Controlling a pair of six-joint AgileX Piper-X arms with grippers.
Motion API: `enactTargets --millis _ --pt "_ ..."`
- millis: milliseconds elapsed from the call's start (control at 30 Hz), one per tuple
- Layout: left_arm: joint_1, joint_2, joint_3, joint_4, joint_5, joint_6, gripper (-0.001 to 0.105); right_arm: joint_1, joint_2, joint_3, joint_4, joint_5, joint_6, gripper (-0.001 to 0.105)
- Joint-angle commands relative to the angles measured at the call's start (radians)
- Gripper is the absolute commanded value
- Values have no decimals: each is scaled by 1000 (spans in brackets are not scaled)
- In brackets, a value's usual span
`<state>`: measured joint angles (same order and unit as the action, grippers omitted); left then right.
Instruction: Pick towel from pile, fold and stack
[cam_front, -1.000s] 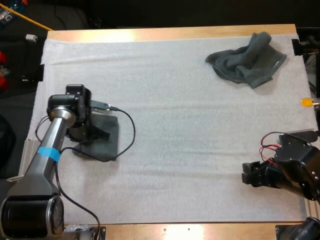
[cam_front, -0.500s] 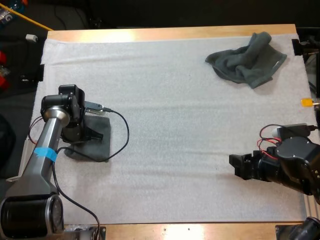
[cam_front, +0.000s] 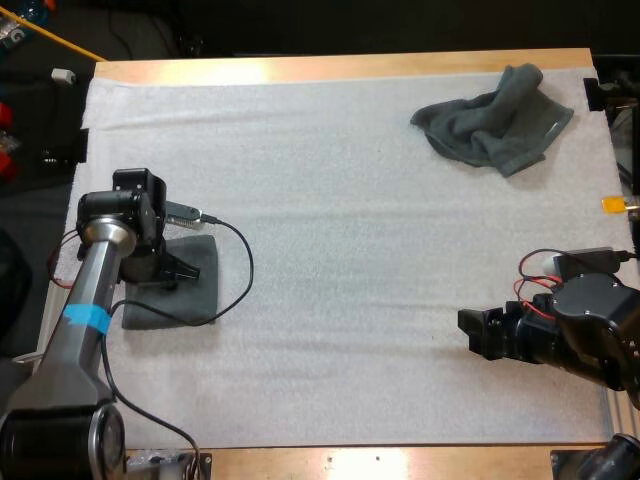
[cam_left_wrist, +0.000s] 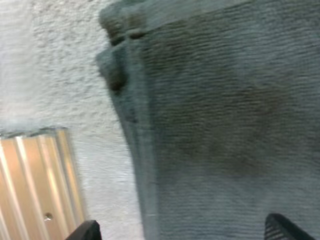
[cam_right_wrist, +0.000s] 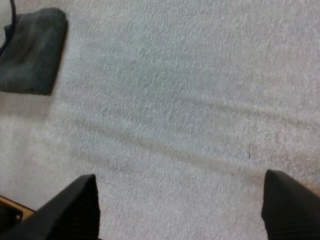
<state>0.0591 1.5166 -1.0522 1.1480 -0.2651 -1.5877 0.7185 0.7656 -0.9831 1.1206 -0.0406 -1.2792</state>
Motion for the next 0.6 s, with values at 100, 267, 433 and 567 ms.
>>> enactTargets --millis 100,267,433,567 --pt "1 -16 3 16 128 -11 66 -3 -2 -3 -2 -9 1 66" --pt "34 -16 57 -52 270 -29 66 -3 -2 -3 -2 -9 1 66" --pt "97 -16 106 -118 288 -45 66 -3 -2 -3 -2 -9 1 66" --pt "122 0 125 -148 355 -58 66 -3 -2 -3 -2 -9 4 66"
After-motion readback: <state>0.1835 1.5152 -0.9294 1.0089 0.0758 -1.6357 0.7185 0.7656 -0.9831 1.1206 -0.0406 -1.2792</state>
